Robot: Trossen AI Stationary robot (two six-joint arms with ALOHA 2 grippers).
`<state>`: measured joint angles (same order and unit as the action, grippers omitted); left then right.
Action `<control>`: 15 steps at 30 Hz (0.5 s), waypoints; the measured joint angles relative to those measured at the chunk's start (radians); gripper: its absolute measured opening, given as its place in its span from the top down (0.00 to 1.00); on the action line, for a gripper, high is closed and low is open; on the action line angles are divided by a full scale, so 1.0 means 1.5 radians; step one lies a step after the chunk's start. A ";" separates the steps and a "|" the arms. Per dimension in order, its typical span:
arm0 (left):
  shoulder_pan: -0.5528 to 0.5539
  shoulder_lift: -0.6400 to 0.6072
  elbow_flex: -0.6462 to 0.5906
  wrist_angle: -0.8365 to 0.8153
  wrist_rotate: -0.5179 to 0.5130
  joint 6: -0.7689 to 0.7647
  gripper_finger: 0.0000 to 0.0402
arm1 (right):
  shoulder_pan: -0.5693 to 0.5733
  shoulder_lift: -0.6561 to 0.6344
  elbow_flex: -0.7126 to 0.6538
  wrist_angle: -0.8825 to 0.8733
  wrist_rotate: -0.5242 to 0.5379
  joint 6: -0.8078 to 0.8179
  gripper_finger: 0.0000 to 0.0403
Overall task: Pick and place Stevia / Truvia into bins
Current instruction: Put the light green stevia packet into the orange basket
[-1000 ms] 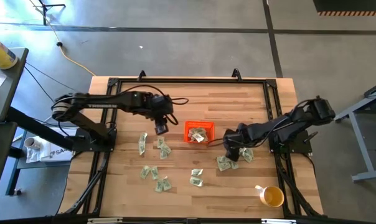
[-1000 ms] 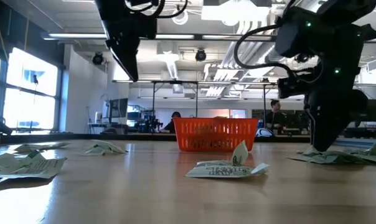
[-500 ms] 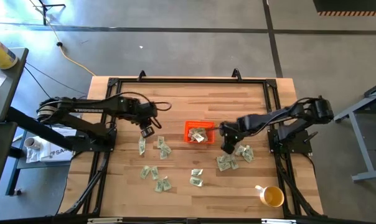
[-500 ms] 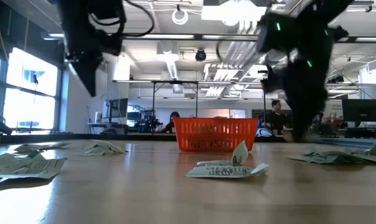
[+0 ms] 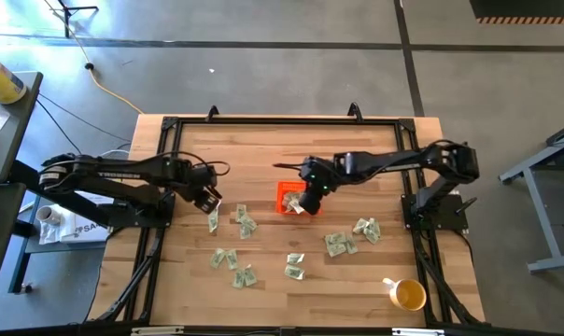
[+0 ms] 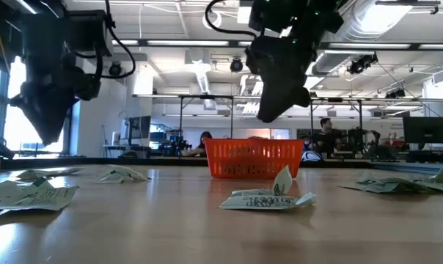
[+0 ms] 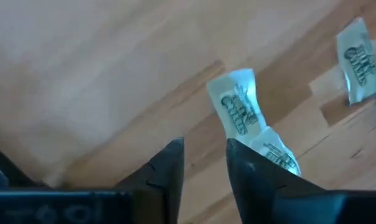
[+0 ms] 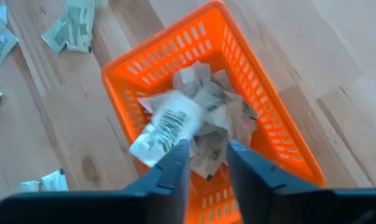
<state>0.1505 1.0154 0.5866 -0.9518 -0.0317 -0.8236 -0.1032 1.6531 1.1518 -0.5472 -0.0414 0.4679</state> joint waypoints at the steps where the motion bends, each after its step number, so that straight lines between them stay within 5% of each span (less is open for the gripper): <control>1: 0.000 0.000 -0.006 0.007 0.009 -0.022 0.58 | -0.001 0.008 0.006 -0.004 -0.002 0.002 0.72; 9: 0.000 0.003 -0.035 0.101 0.008 -0.117 0.37 | -0.001 -0.014 0.027 -0.057 0.060 0.002 0.33; 15: 0.000 0.061 -0.063 0.186 -0.006 -0.112 0.32 | -0.001 -0.033 0.027 -0.101 0.121 0.009 0.21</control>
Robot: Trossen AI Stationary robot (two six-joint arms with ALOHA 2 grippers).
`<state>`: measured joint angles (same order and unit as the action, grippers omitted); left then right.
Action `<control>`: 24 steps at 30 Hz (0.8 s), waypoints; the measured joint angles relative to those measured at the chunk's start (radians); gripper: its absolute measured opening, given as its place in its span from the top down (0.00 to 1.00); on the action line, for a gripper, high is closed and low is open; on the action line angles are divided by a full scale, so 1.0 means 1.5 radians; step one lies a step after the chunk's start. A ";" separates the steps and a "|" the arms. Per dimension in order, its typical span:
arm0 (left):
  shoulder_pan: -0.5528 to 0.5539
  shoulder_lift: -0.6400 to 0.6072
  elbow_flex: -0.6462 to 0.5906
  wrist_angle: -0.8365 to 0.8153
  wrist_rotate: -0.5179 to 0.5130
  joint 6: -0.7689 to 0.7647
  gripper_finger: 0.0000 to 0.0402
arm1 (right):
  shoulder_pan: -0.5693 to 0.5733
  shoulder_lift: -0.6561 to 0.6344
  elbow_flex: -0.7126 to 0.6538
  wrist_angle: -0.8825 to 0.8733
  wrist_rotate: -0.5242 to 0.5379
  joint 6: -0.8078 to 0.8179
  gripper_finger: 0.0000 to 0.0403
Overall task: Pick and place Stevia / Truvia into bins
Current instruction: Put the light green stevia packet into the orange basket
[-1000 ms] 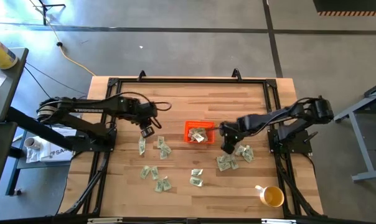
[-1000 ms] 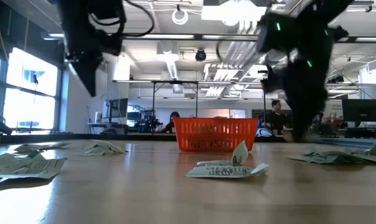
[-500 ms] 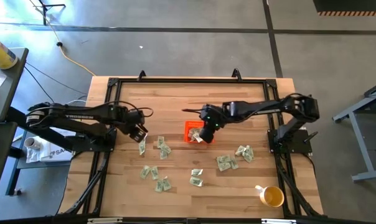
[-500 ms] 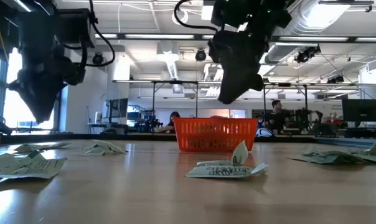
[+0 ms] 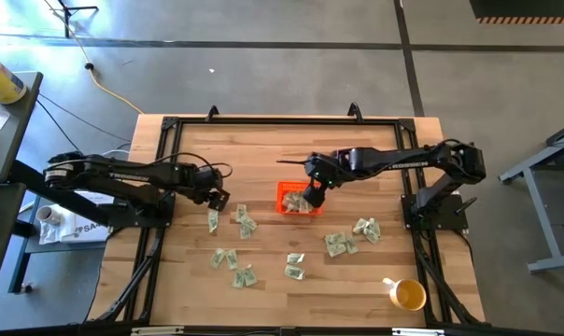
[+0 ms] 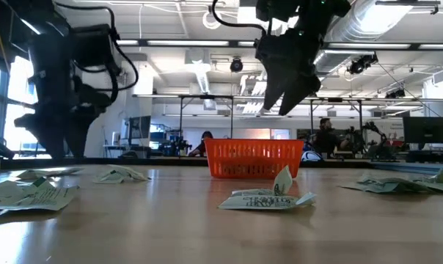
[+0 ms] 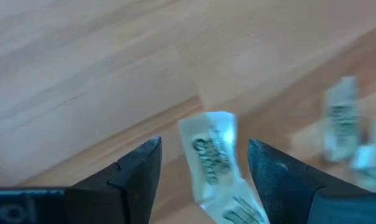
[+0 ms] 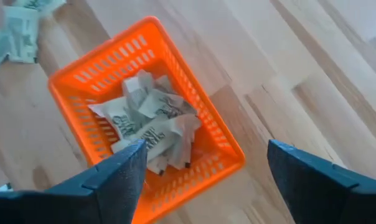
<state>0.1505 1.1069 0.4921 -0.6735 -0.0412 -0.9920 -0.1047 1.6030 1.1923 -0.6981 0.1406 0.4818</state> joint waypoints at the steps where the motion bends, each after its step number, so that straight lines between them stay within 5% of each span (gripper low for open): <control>1: 0.000 0.016 -0.005 0.005 0.002 0.000 0.32 | 0.000 -0.001 0.000 -0.006 0.004 0.006 0.21; 8: -0.001 0.107 -0.002 0.018 -0.026 0.013 0.39 | 0.000 -0.001 0.000 -0.021 0.032 0.008 0.20; 20: 0.001 0.120 -0.009 0.115 -0.176 0.116 0.94 | 0.000 -0.011 0.000 -0.058 0.121 -0.003 0.20; 24: 0.002 0.119 0.041 0.156 -0.186 0.153 0.92 | 0.000 -0.041 0.000 -0.056 0.149 0.004 0.20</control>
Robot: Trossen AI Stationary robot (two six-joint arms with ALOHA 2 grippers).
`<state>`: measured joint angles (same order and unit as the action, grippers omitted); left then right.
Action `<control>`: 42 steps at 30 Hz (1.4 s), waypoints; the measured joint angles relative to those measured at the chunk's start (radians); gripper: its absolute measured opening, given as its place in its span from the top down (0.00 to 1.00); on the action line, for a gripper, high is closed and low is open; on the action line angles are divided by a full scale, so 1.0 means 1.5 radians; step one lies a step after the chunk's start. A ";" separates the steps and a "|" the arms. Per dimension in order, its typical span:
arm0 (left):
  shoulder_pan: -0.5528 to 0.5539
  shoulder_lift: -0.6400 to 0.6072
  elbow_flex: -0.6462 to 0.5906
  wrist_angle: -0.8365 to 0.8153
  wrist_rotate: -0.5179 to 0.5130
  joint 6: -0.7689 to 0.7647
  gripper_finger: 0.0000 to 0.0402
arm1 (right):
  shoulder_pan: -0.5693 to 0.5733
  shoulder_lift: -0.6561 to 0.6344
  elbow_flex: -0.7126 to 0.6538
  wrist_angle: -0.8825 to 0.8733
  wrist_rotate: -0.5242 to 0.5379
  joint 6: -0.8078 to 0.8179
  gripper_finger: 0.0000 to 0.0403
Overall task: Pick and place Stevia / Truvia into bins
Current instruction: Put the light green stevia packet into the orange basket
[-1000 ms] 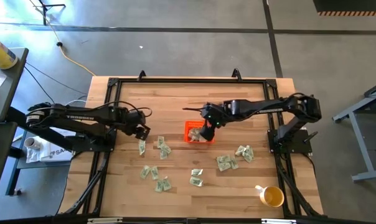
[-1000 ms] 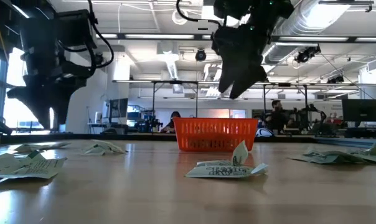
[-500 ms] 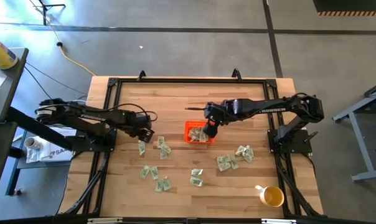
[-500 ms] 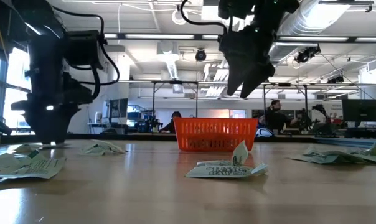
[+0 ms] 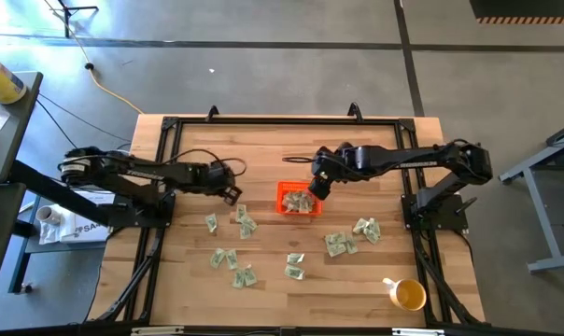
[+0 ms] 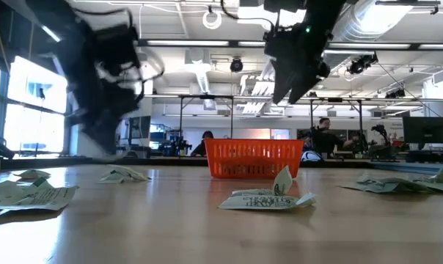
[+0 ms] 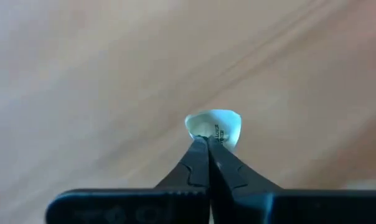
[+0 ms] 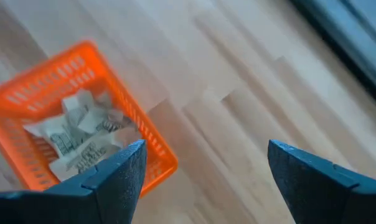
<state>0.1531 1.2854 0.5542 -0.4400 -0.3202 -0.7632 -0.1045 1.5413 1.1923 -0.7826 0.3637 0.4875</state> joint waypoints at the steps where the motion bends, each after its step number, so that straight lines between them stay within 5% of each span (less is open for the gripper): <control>1: 0.000 0.000 0.022 0.021 0.000 0.026 0.91 | 0.000 -0.012 0.000 -0.003 0.008 0.001 0.20; 7: 0.002 0.008 0.142 0.182 0.023 0.221 0.95 | -0.002 -0.082 0.000 -0.046 0.056 0.002 0.20; 10: 0.023 0.046 0.190 0.231 0.100 0.300 0.95 | -0.008 -0.100 -0.001 -0.095 0.029 0.003 0.20; 22: 0.032 0.346 0.404 0.196 0.423 0.309 0.91 | 0.029 -0.155 -0.117 -0.156 -0.078 0.054 0.20; 27: 0.023 0.366 0.474 0.077 0.370 0.332 0.83 | 0.068 -0.170 -0.212 -0.159 -0.156 0.081 0.20; 34: 0.024 0.326 0.540 -0.147 0.274 0.389 0.50 | 0.154 -0.174 -0.287 -0.128 -0.207 0.093 0.20; 42: 0.023 0.241 0.537 -0.300 0.221 0.417 0.23 | 0.270 -0.174 -0.325 -0.037 -0.184 -0.026 0.20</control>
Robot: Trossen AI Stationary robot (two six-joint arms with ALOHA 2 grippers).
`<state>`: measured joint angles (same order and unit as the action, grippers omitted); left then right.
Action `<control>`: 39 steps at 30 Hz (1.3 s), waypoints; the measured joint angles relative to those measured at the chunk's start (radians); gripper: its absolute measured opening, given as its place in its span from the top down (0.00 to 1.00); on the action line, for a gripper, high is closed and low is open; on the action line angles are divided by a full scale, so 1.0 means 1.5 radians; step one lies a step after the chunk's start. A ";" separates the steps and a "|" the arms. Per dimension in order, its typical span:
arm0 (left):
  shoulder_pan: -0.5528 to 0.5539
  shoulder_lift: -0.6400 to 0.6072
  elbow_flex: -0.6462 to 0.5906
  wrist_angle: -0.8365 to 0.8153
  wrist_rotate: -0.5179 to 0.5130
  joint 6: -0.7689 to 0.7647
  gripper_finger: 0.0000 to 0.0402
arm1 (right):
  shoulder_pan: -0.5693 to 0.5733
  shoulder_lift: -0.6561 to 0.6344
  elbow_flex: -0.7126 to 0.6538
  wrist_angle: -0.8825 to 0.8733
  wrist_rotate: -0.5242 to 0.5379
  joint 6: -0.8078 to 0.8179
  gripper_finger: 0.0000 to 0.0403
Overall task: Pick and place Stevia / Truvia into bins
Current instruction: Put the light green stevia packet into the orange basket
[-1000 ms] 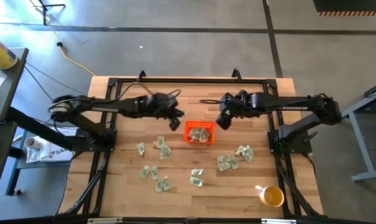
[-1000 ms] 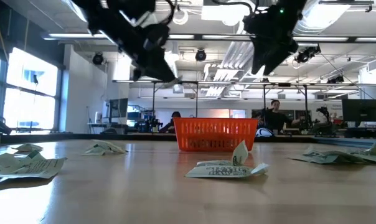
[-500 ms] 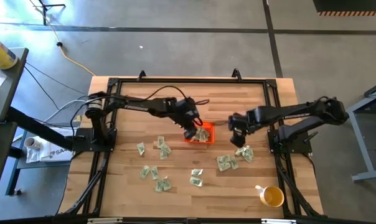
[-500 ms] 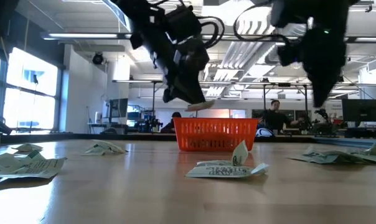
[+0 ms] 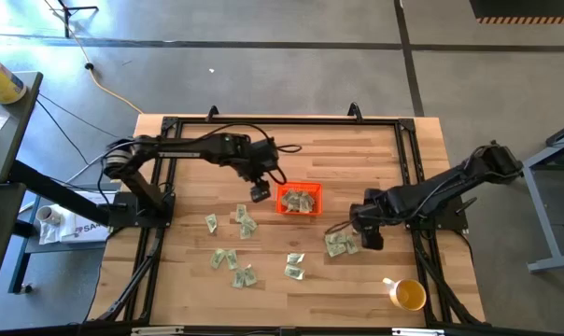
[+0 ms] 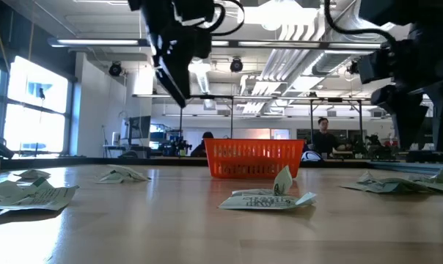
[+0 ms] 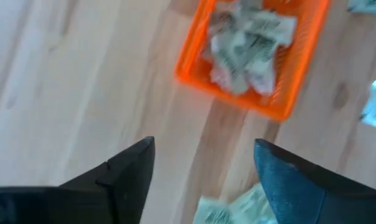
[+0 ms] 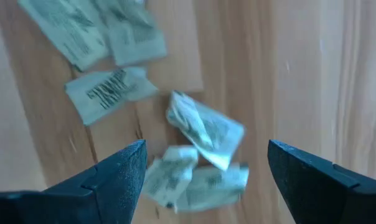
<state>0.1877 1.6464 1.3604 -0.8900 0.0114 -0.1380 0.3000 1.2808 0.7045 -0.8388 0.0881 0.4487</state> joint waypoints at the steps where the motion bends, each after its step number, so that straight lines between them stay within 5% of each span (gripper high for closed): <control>1: 0.001 -0.008 -0.003 -0.018 -0.015 -0.003 0.22 | 0.007 0.000 -0.003 0.012 0.010 -0.015 0.20; 7: 0.001 -0.049 -0.009 -0.086 -0.079 -0.031 0.25 | 0.010 0.002 -0.042 0.075 0.009 -0.070 0.20; 16: 0.001 -0.064 -0.010 -0.133 -0.090 -0.066 0.37 | 0.002 0.007 -0.107 0.168 0.018 -0.127 0.24; 23: 0.001 -0.064 -0.010 -0.149 -0.091 -0.071 0.44 | -0.055 0.040 -0.124 0.207 -0.063 -0.090 0.47; 33: 0.001 -0.064 -0.010 -0.171 -0.091 -0.081 0.48 | -0.160 0.062 -0.049 0.183 -0.071 -0.036 0.95; 39: 0.001 -0.080 -0.014 -0.182 -0.091 -0.078 0.48 | -0.225 0.058 0.104 0.188 -0.044 -0.062 0.92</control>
<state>0.1894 1.5267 1.3397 -1.1632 -0.1253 -0.2555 -0.0379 1.3674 0.8603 -0.5565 0.0221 0.3557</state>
